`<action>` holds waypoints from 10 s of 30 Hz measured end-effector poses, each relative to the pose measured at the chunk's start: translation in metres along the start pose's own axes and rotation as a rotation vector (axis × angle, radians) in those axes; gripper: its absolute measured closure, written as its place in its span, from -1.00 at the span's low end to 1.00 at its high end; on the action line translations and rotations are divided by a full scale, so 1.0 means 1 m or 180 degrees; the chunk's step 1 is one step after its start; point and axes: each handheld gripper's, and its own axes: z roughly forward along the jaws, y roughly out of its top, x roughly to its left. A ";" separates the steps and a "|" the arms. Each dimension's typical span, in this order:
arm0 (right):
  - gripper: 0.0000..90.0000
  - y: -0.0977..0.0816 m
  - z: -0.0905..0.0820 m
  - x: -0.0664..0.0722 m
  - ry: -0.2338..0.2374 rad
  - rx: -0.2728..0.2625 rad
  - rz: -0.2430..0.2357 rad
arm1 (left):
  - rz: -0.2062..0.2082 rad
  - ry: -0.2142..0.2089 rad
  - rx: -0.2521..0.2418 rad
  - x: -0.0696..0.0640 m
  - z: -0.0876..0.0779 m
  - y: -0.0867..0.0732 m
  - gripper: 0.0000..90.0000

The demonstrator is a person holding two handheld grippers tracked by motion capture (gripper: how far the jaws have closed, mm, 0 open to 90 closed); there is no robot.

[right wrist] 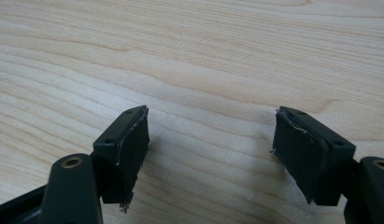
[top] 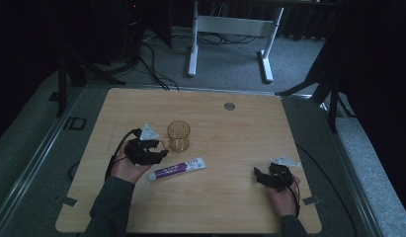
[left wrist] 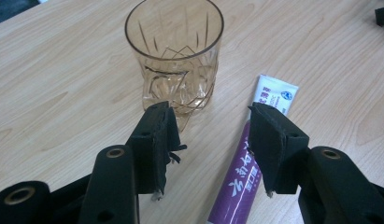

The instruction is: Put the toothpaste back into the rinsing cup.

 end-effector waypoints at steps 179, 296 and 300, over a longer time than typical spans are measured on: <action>-0.40 0.000 0.000 0.000 0.0004 0.0005 -0.0012 | 0.0827 -0.0379 0.1891 -0.044 0.107 0.022 0.43; -0.40 0.000 0.000 0.000 0.0003 -0.0003 -0.0016 | -0.0178 -0.0132 0.0289 -0.016 0.003 0.065 0.63; -0.40 0.000 0.000 0.000 0.0003 -0.0003 -0.0016 | -0.0204 -0.0126 0.0262 -0.015 0.003 0.064 0.63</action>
